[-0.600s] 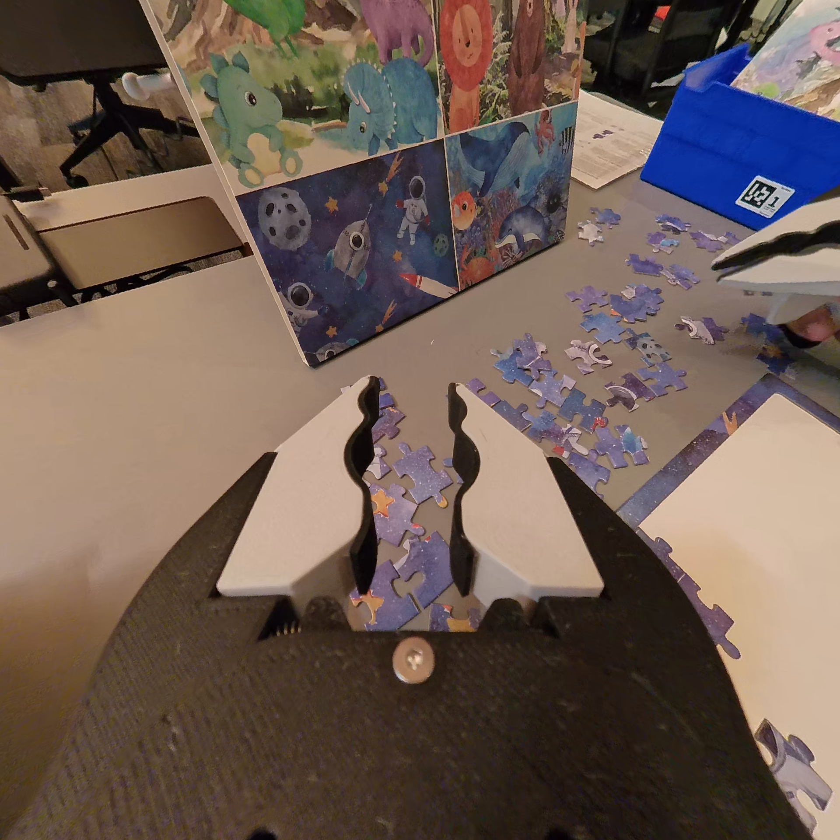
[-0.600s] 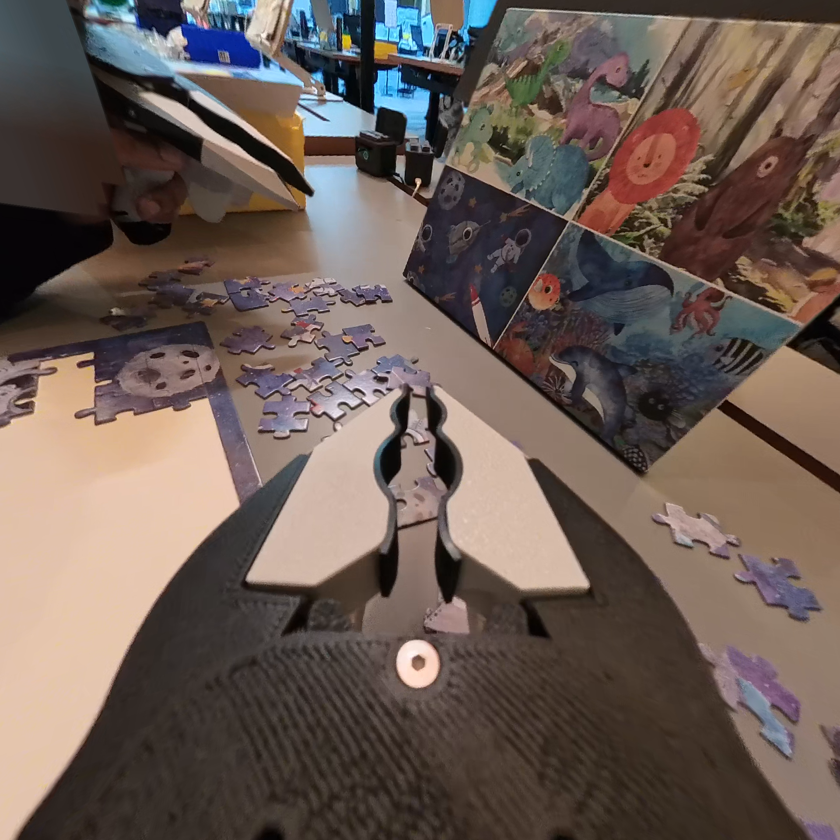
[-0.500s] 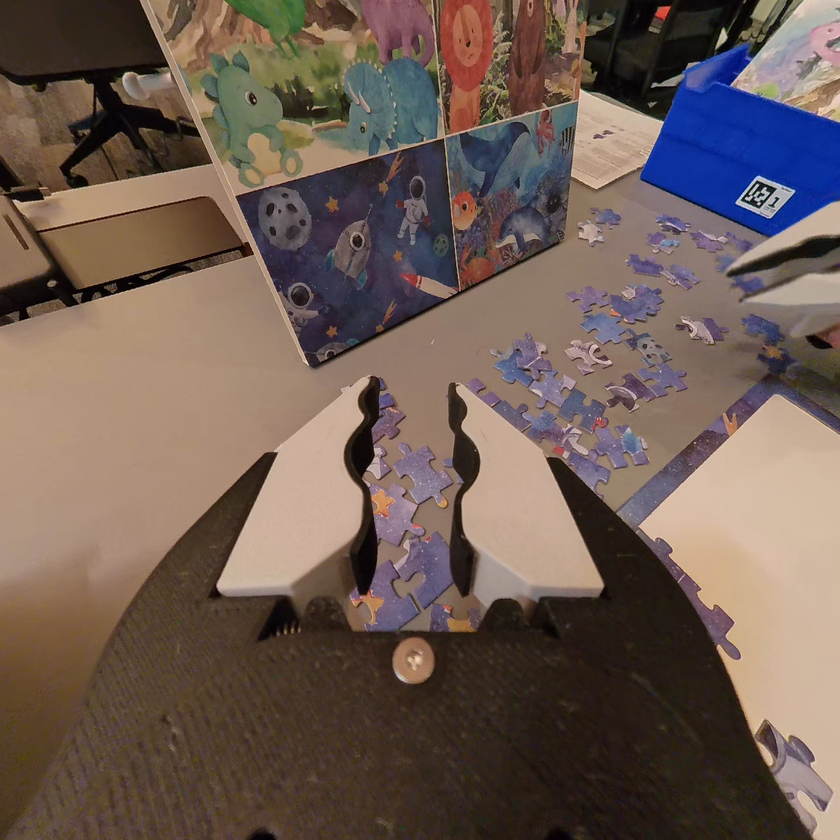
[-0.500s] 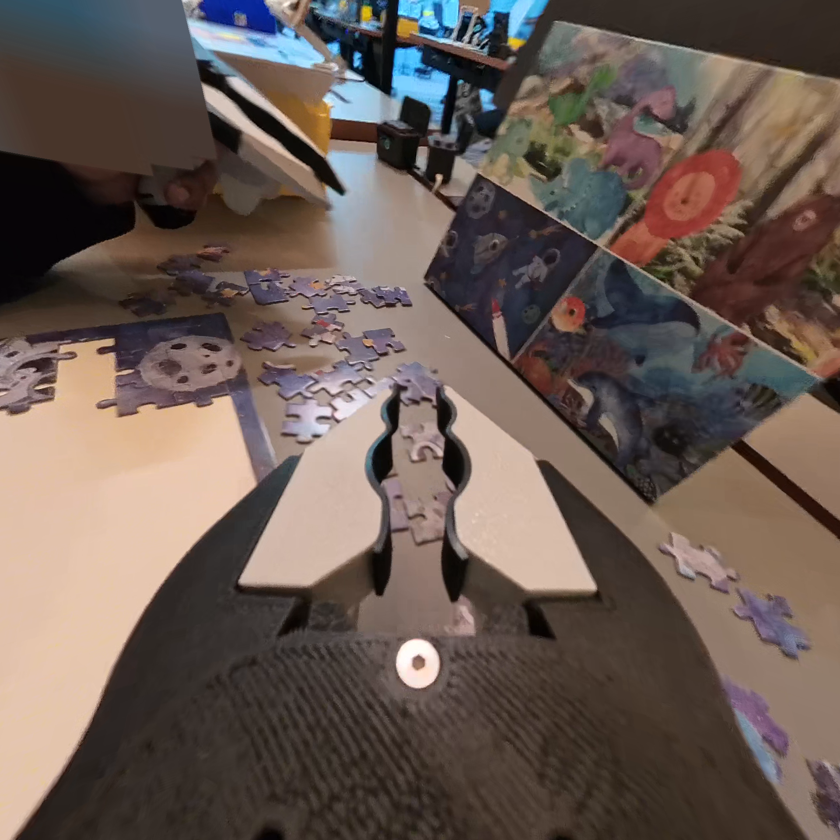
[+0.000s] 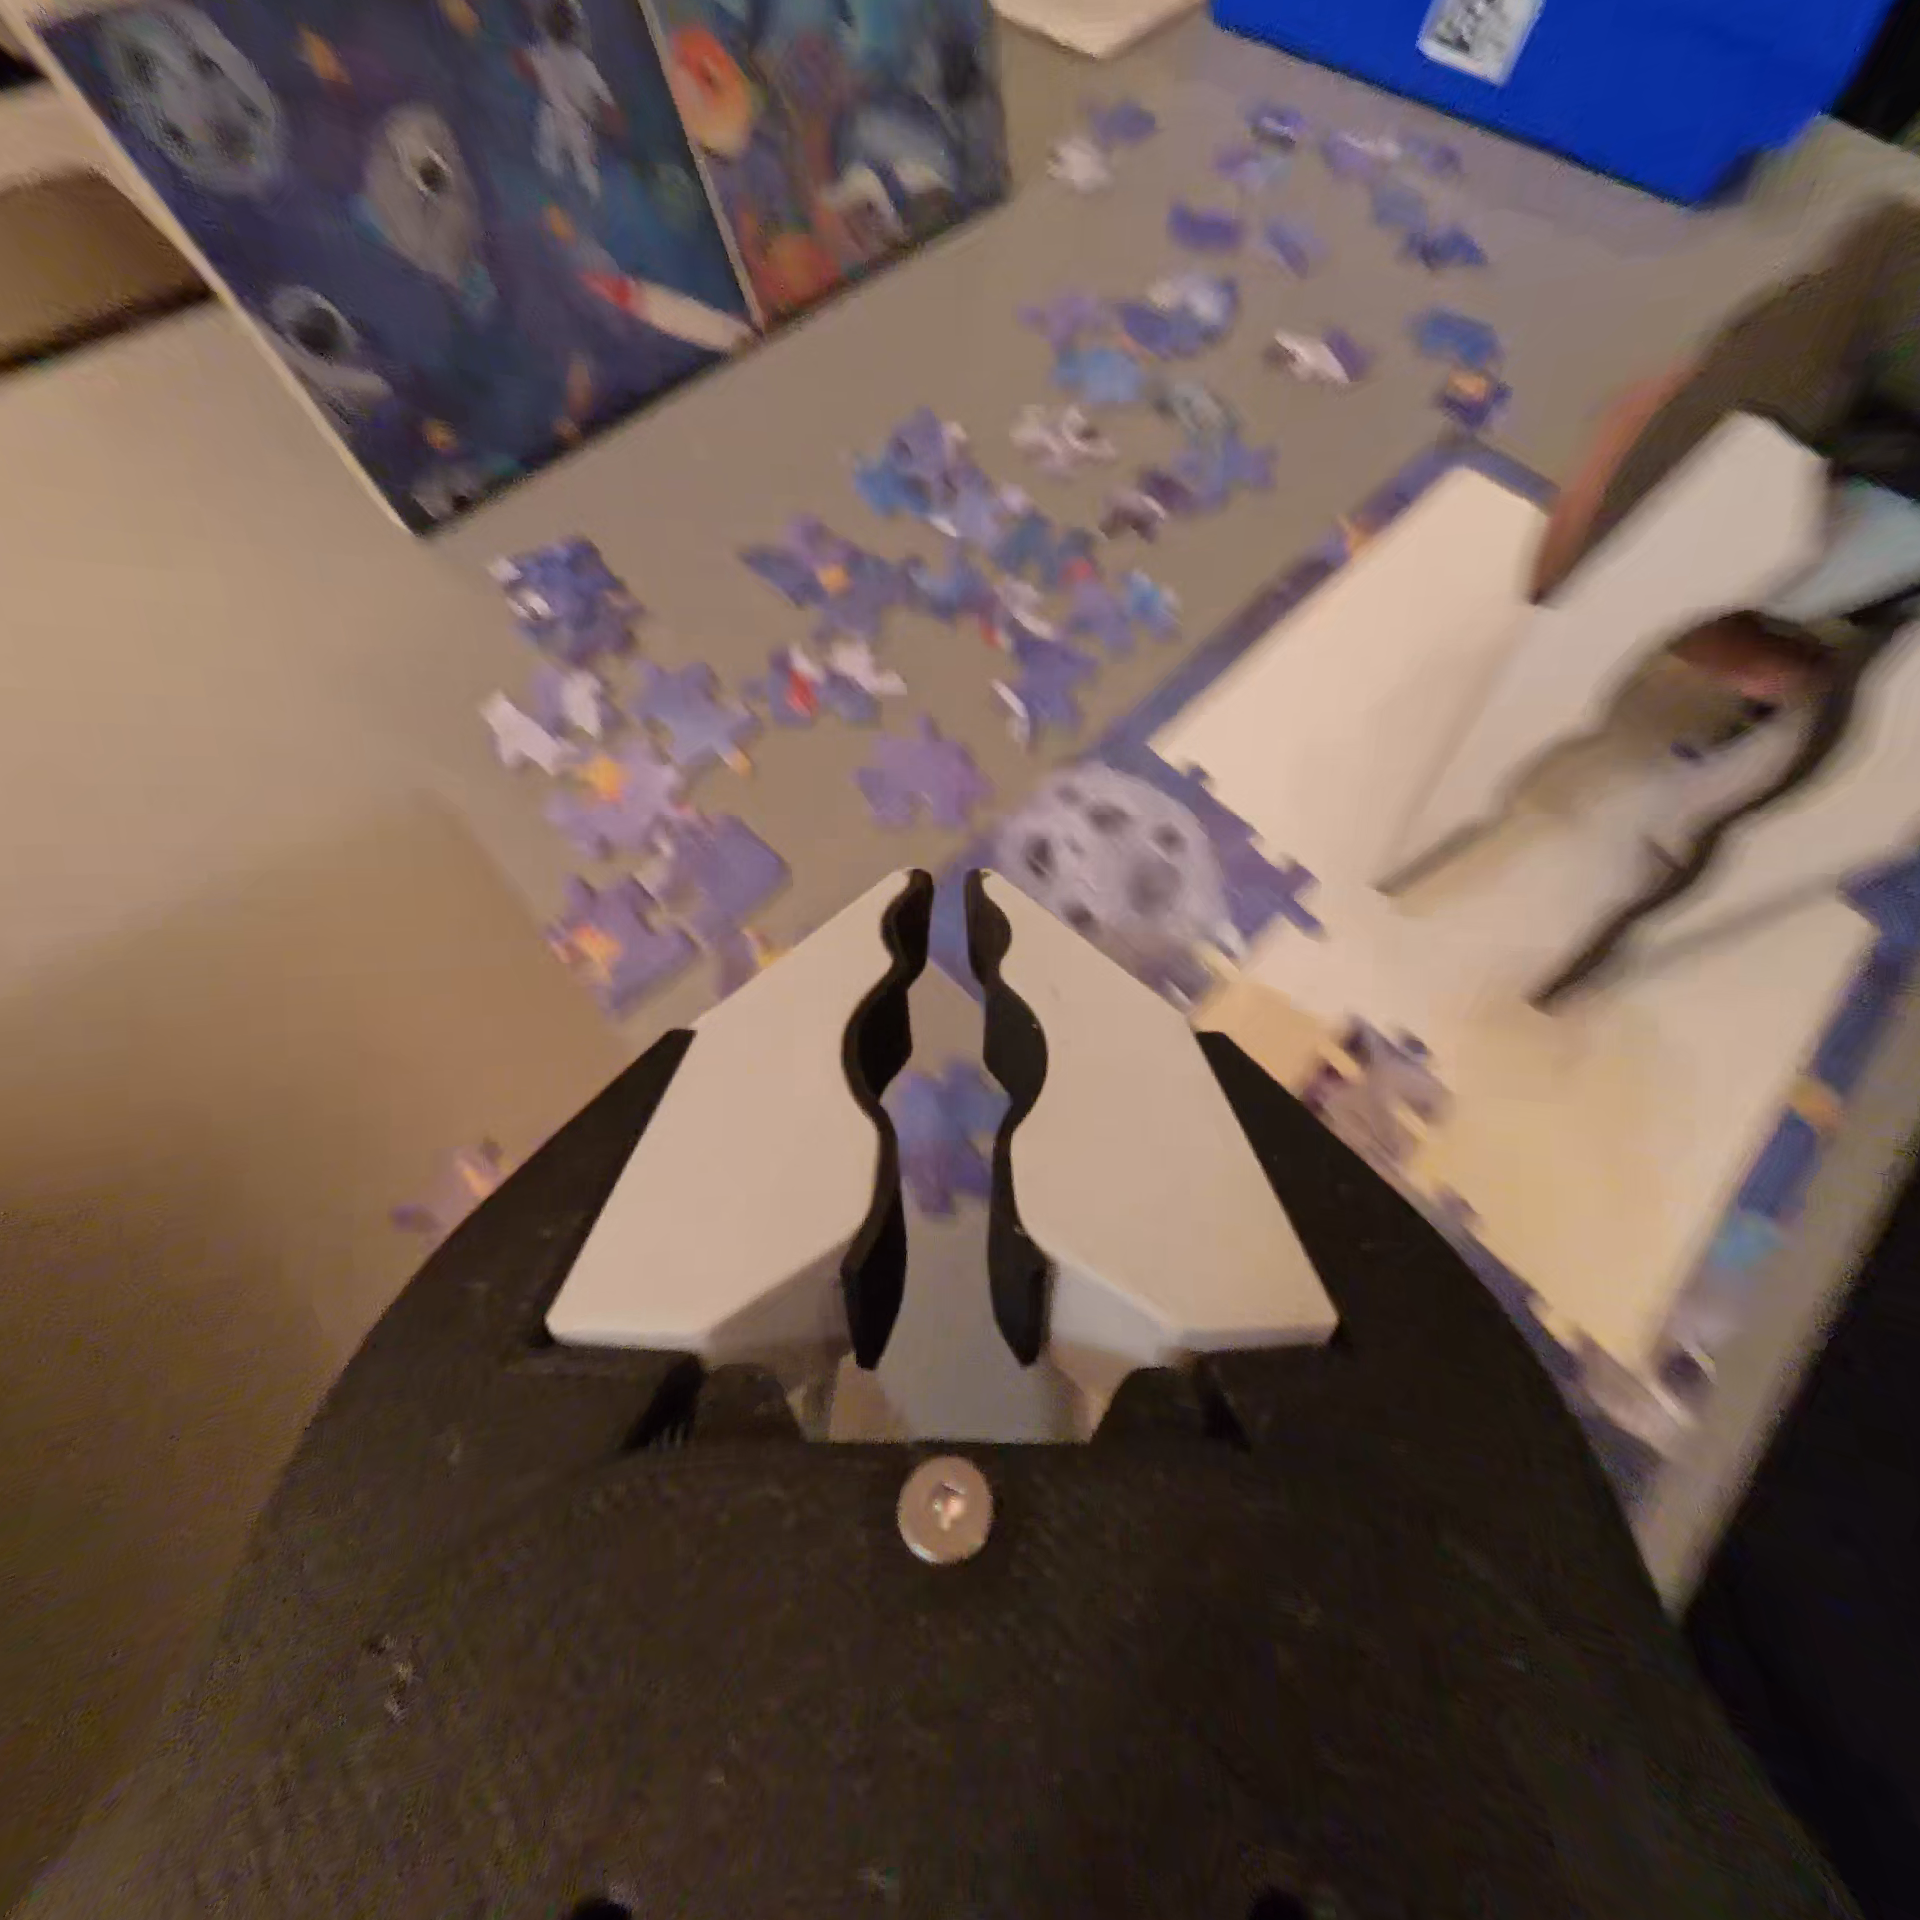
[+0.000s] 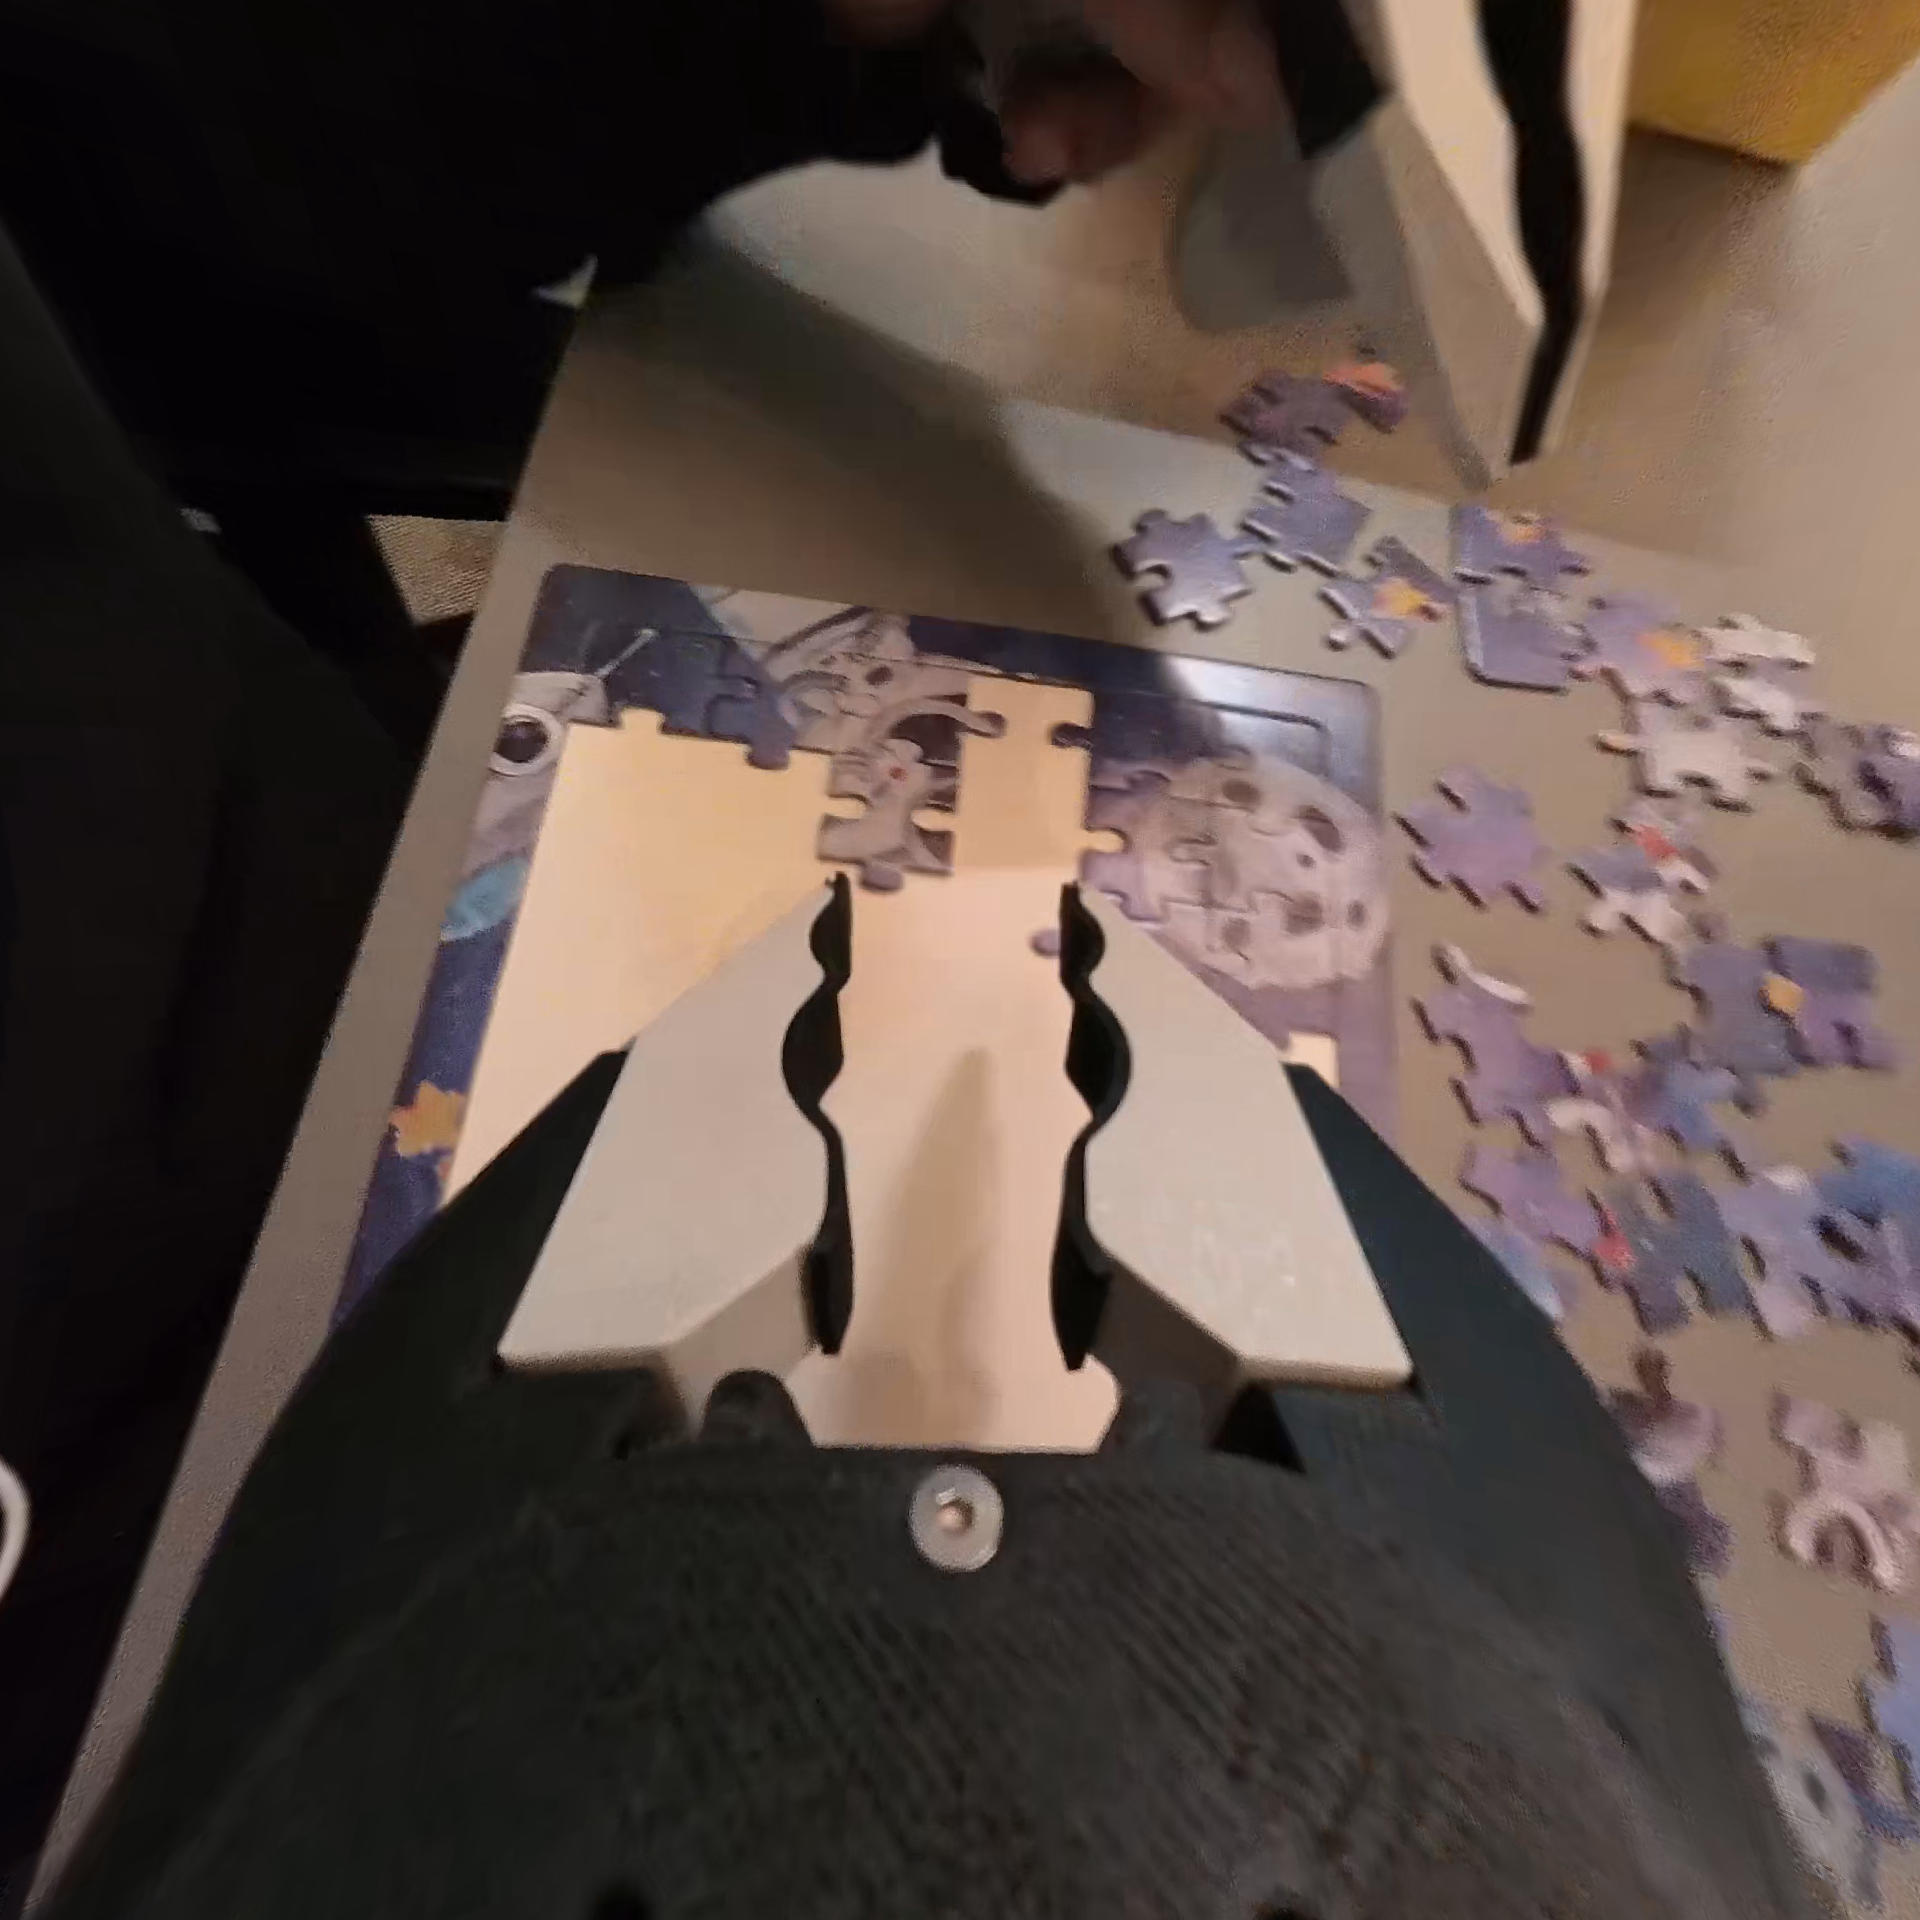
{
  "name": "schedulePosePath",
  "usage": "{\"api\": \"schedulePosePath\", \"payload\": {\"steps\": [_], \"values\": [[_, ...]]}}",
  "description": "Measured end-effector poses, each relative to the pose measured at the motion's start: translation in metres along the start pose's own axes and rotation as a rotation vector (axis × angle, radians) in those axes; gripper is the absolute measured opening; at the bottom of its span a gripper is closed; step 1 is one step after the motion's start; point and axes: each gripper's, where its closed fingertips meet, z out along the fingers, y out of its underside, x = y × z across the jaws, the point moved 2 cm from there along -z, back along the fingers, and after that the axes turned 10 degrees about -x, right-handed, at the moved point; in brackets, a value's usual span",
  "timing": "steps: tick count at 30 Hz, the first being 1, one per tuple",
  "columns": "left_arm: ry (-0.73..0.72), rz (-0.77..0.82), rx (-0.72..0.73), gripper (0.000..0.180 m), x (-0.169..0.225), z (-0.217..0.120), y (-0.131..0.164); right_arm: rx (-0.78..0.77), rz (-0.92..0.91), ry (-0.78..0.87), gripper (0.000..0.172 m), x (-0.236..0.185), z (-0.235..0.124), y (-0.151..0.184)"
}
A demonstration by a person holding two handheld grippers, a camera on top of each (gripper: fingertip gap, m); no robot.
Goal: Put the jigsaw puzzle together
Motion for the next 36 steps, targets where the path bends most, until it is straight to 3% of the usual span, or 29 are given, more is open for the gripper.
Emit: {"api": "schedulePosePath", "payload": {"steps": [4, 8, 17, 21, 30, 32, 36], "values": [[0.121, -0.037, -0.029, 0.0, 0.049, -0.025, 0.043, -0.024, 0.014, -0.095, 0.042, -0.01, 0.022, -0.005], [0.118, -0.017, -0.061, 0.0, 0.076, -0.016, 0.065, -0.057, 0.021, -0.111, 0.043, -0.01, 0.032, -0.005], [0.06, 0.04, -0.162, 0.0, 0.091, 0.01, 0.077, -0.086, 0.017, -0.098, 0.037, -0.007, 0.036, -0.001], [0.074, 0.023, -0.165, 0.0, 0.091, 0.01, 0.077, -0.076, 0.026, -0.132, 0.029, -0.01, 0.035, -0.002], [0.088, 0.008, -0.166, 0.0, 0.09, 0.01, 0.078, -0.054, 0.063, -0.132, 0.029, -0.01, 0.031, -0.001], [0.087, 0.009, -0.166, 0.0, 0.09, 0.01, 0.078, -0.058, 0.062, -0.123, 0.016, -0.008, 0.029, 0.001], [0.089, 0.007, -0.166, 0.0, 0.09, 0.01, 0.078, -0.044, 0.088, -0.123, 0.024, -0.006, 0.026, 0.002]]}}
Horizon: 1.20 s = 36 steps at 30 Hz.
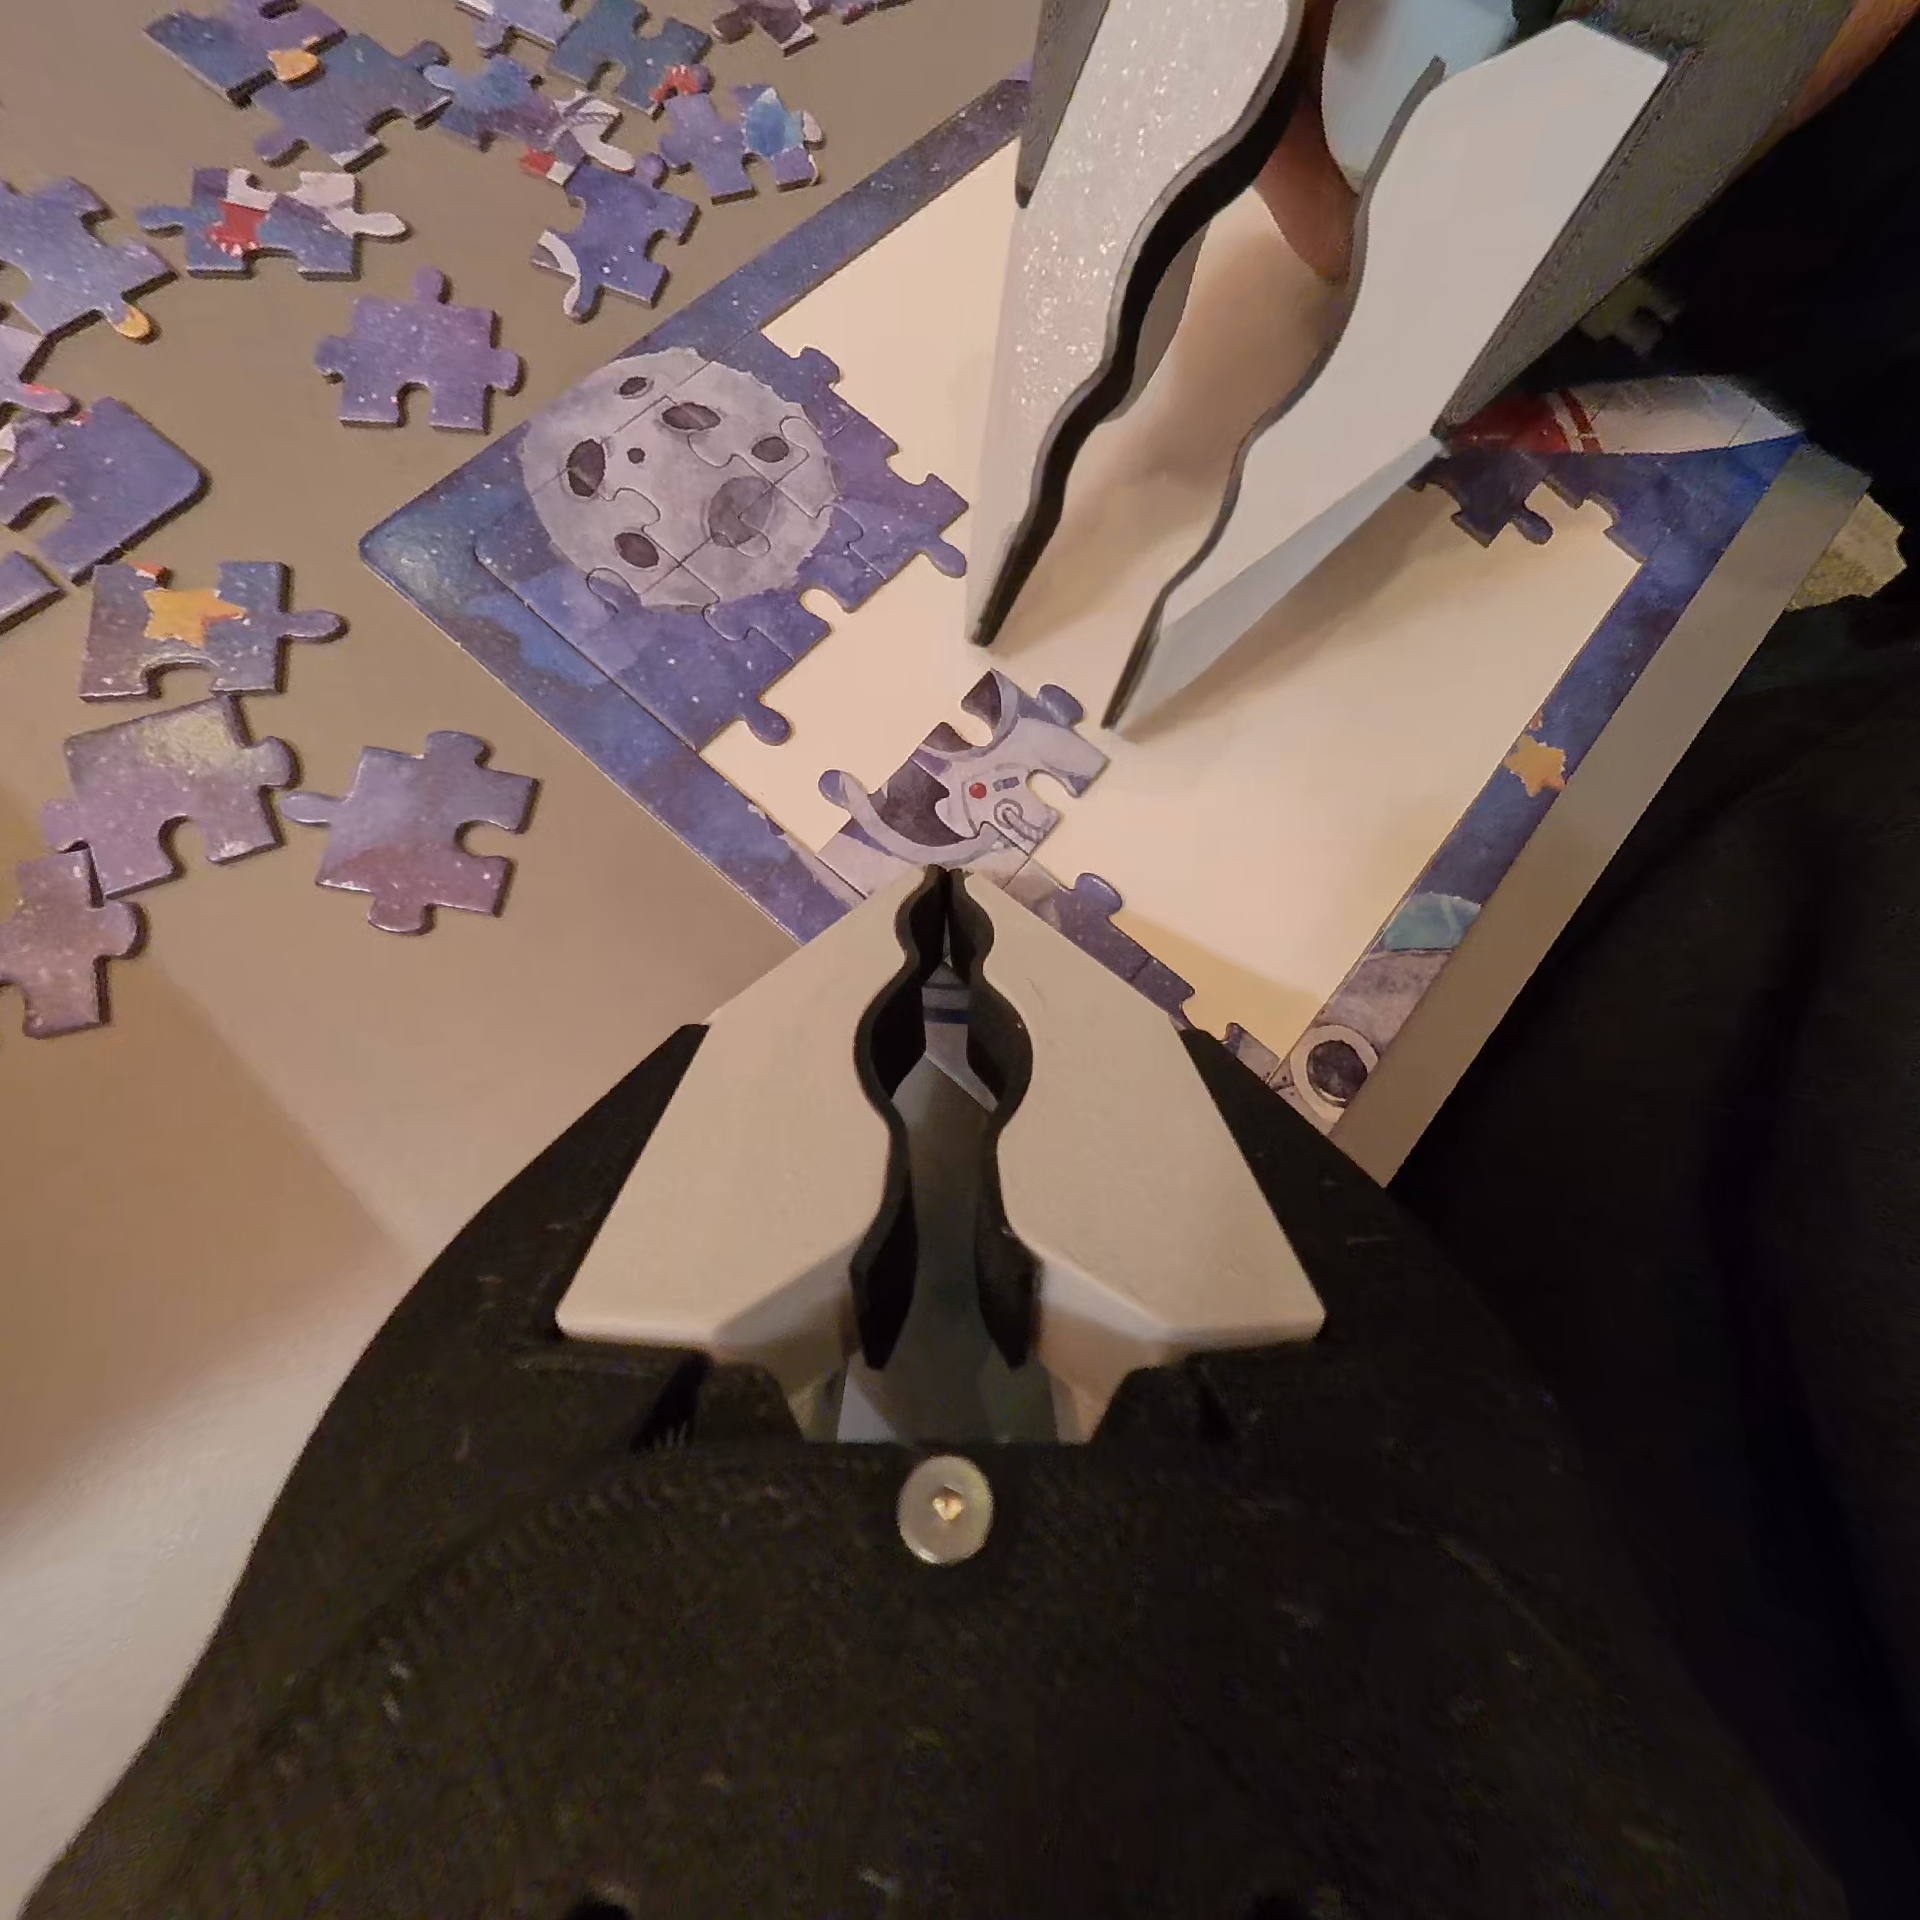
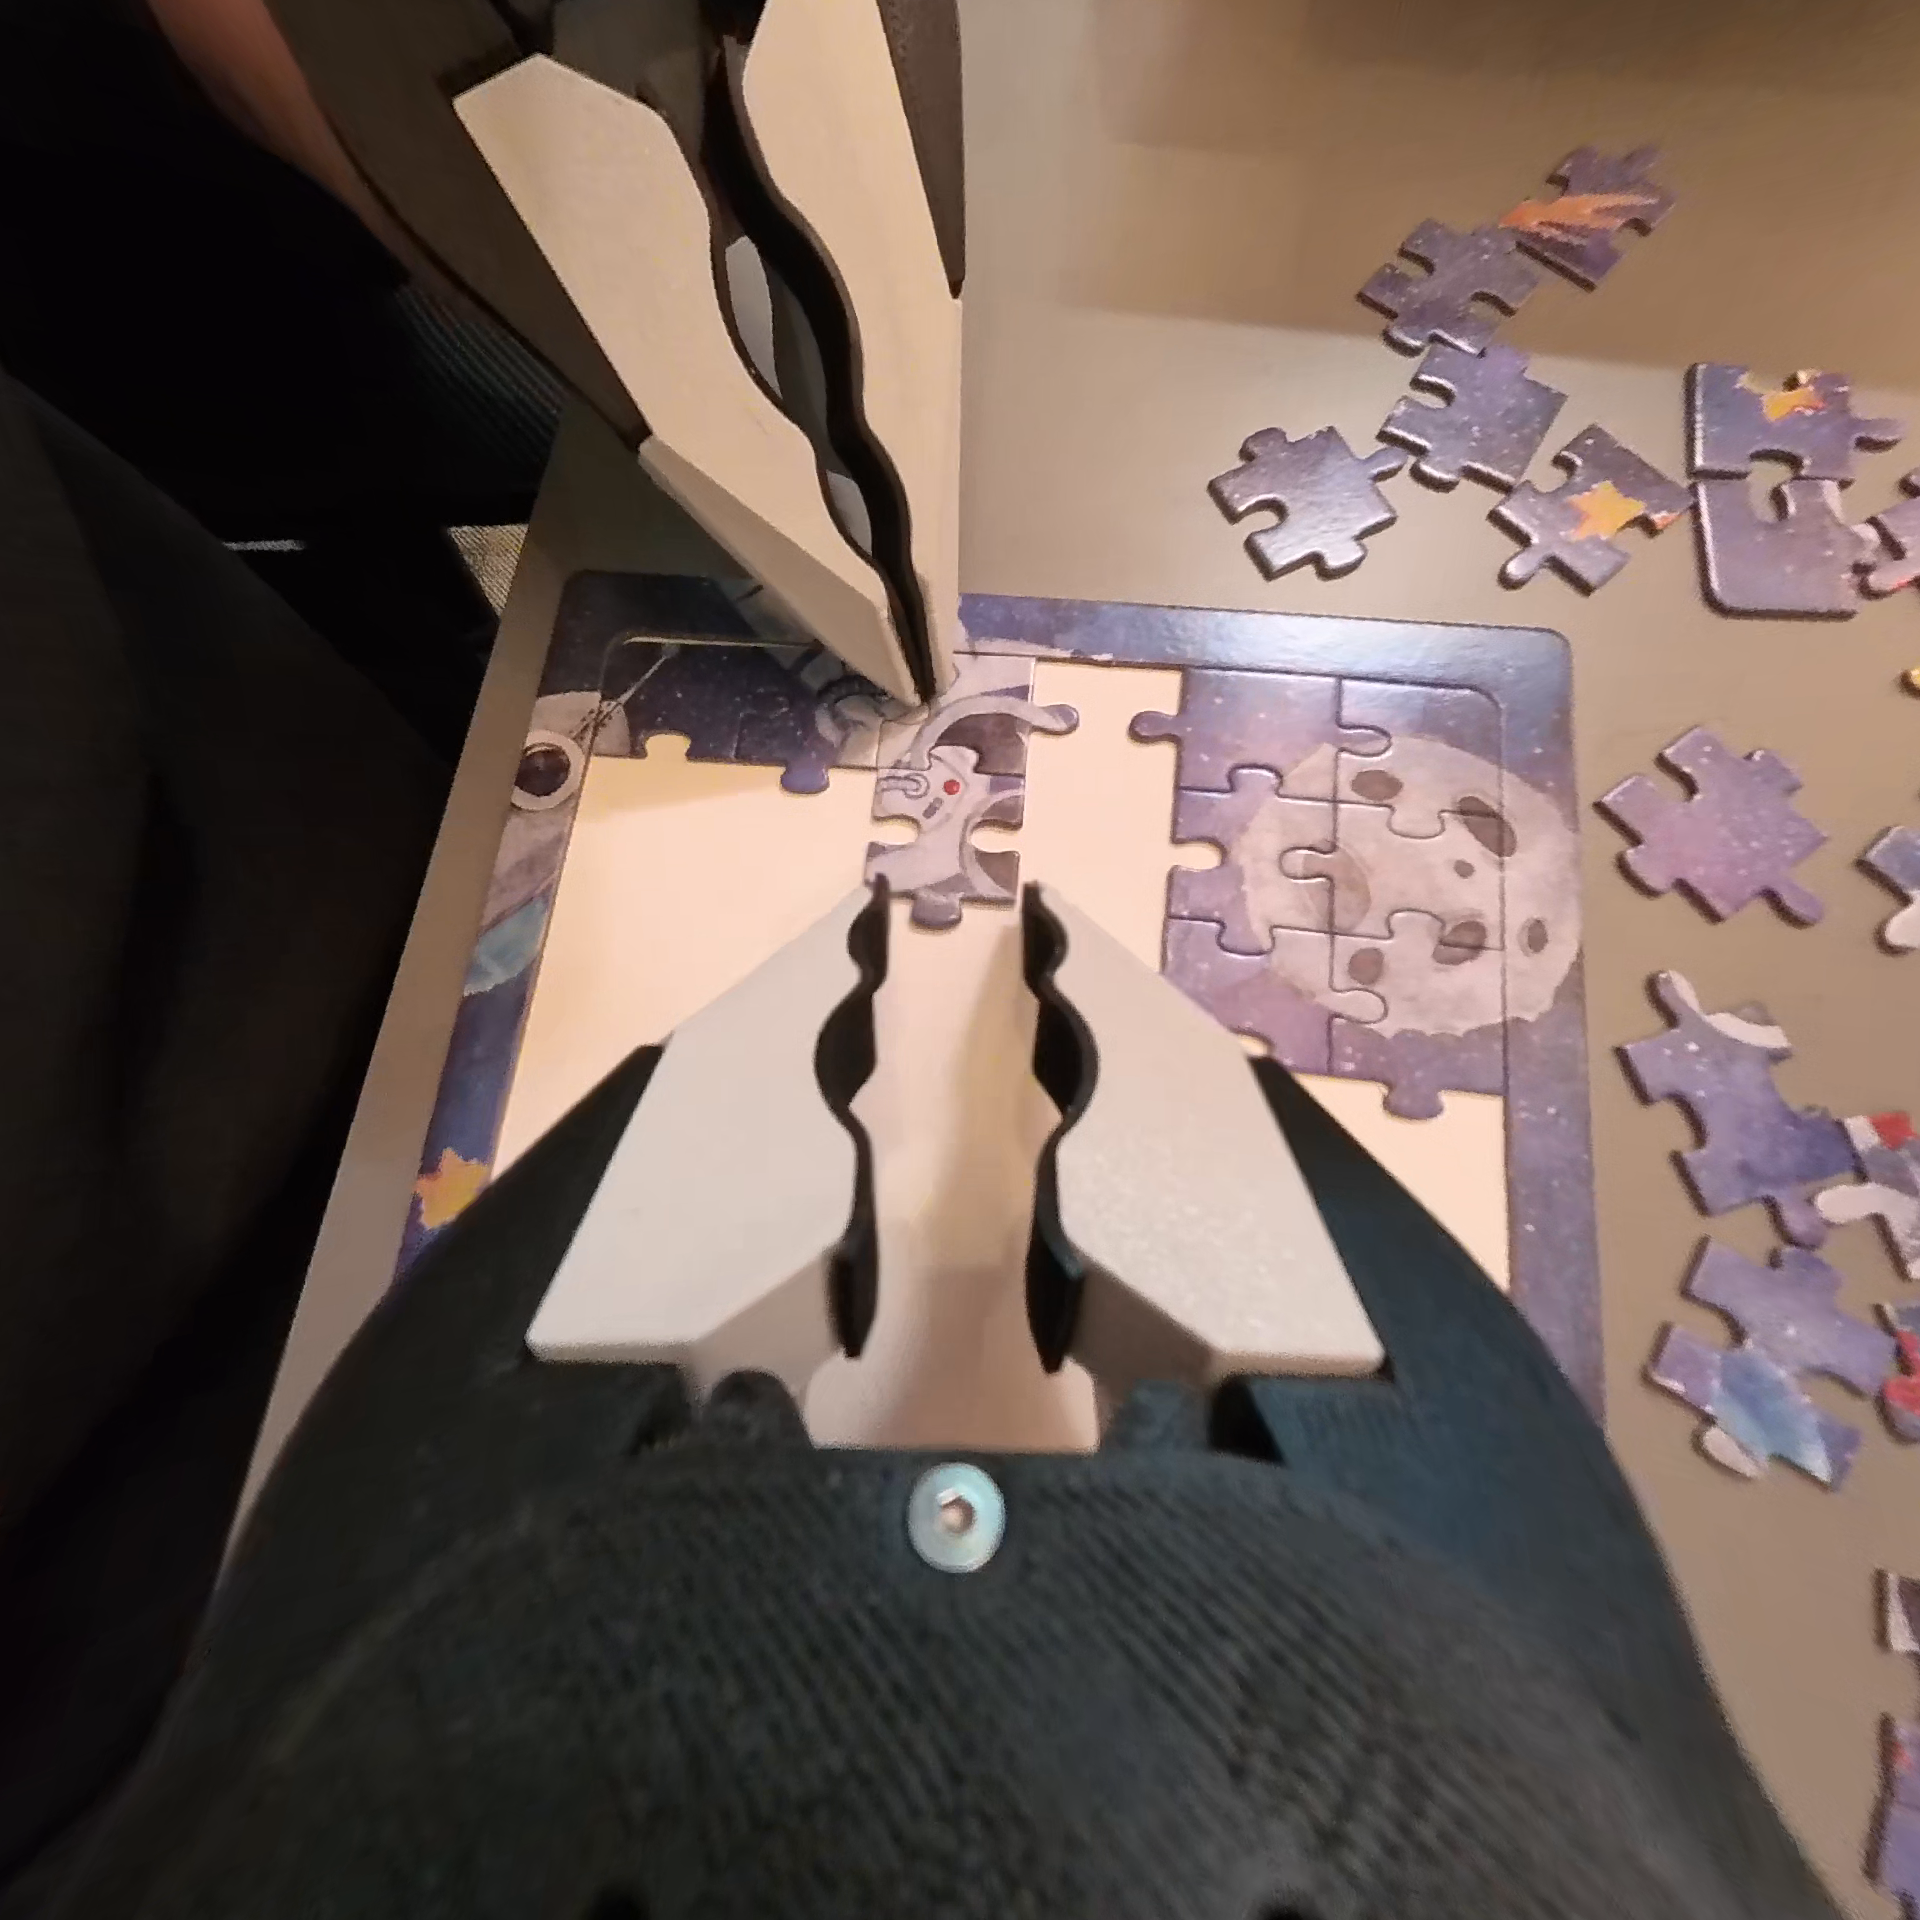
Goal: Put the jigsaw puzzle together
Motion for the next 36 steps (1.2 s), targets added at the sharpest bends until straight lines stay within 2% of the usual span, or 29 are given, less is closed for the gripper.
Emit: {"api": "schedulePosePath", "payload": {"steps": [2, 4, 9, 19, 21, 23, 27, 30, 36], "values": [[0.001, -0.001, 0.0, 0.0, 0.0, 0.0, 0.0, -0.006, 0.006, -0.006, 0.035, -0.001, 0.003, 0.0], [-0.001, 0.0, 0.0, 0.0, 0.0, 0.0, 0.0, -0.01, -0.003, -0.004, 0.038, -0.003, 0.007, -0.002], [-0.005, -0.004, 0.001, 0.0, 0.0, 0.0, 0.0, -0.057, -0.043, 0.029, 0.028, -0.003, 0.009, -0.005], [-0.01, -0.004, 0.001, 0.0, 0.0, 0.0, 0.0, -0.043, -0.031, 0.004, 0.028, -0.005, 0.005, -0.01], [-0.009, -0.005, 0.0, 0.0, 0.0, 0.0, 0.0, 0.018, -0.045, -0.014, 0.014, -0.009, 0.001, -0.017], [-0.009, -0.004, 0.0, 0.0, 0.0, 0.0, 0.0, 0.047, -0.039, -0.018, 0.015, -0.009, -0.002, -0.022], [-0.013, -0.003, 0.0, 0.0, 0.0, 0.0, 0.0, -0.009, -0.039, 0.045, 0.029, 0.001, 0.001, -0.014], [-0.014, -0.002, 0.0, 0.0, 0.0, 0.0, 0.0, -0.053, -0.012, -0.006, 0.039, -0.005, 0.008, -0.006], [-0.023, 0.002, 0.0, 0.0, 0.0, 0.0, 0.0, -0.094, -0.029, 0.037, 0.03, -0.004, 0.009, -0.006]]}}
